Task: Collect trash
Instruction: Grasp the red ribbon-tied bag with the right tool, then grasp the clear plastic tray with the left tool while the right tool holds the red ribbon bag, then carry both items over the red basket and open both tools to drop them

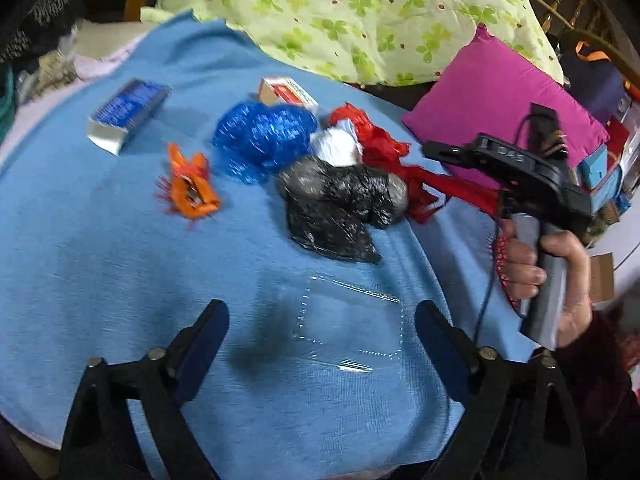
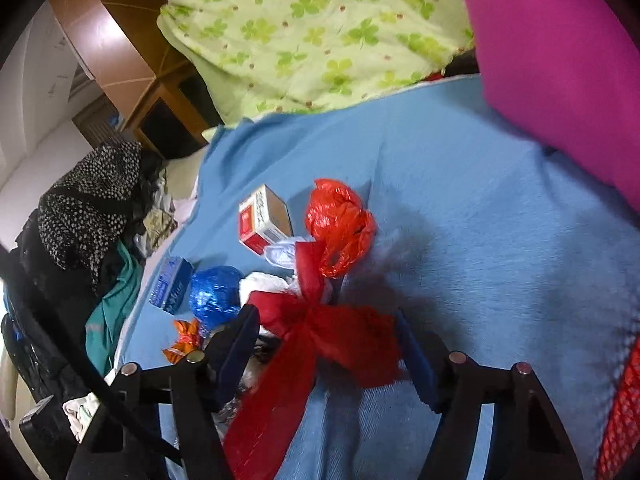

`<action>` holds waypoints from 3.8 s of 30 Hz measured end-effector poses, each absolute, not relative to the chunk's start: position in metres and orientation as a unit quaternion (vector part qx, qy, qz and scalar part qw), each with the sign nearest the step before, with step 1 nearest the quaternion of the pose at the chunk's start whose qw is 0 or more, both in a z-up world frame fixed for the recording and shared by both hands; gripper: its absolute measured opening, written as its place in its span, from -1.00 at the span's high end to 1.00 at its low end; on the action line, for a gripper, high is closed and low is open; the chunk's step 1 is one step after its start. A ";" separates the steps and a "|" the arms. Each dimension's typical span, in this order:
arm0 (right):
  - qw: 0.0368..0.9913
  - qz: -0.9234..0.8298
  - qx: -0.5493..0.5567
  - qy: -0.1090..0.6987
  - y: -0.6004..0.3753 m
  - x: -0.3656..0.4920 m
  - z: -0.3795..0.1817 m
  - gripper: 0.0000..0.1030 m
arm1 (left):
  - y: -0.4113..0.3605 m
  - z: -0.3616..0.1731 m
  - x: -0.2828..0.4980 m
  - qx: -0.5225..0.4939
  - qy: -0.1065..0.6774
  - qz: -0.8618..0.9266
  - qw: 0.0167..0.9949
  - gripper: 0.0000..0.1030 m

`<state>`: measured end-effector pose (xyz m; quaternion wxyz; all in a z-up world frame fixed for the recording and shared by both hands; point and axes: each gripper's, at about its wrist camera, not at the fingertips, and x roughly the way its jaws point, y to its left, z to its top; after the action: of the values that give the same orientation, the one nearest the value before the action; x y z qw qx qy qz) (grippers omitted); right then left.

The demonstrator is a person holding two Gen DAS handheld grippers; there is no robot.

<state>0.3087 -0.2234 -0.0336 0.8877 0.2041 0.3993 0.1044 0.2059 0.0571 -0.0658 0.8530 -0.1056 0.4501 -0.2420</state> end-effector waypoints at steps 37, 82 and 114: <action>0.897 0.072 0.053 0.433 -0.196 0.307 -0.054 -0.51 | 0.048 -0.067 0.192 -0.072 0.426 -0.295 0.852 -0.43; 0.859 0.144 0.249 0.424 -0.244 0.298 -0.046 0.50 | -0.004 -0.029 0.222 0.274 0.382 -0.437 0.767 -0.07; 0.863 -0.076 0.447 0.223 -0.481 0.021 0.030 0.33 | -0.300 0.088 0.171 0.155 0.326 -0.466 0.808 -0.20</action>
<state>0.0215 -0.4807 0.0296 0.8628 0.4471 0.2234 -0.0756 0.1712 -0.3004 0.0884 0.8077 0.1552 0.3259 -0.4663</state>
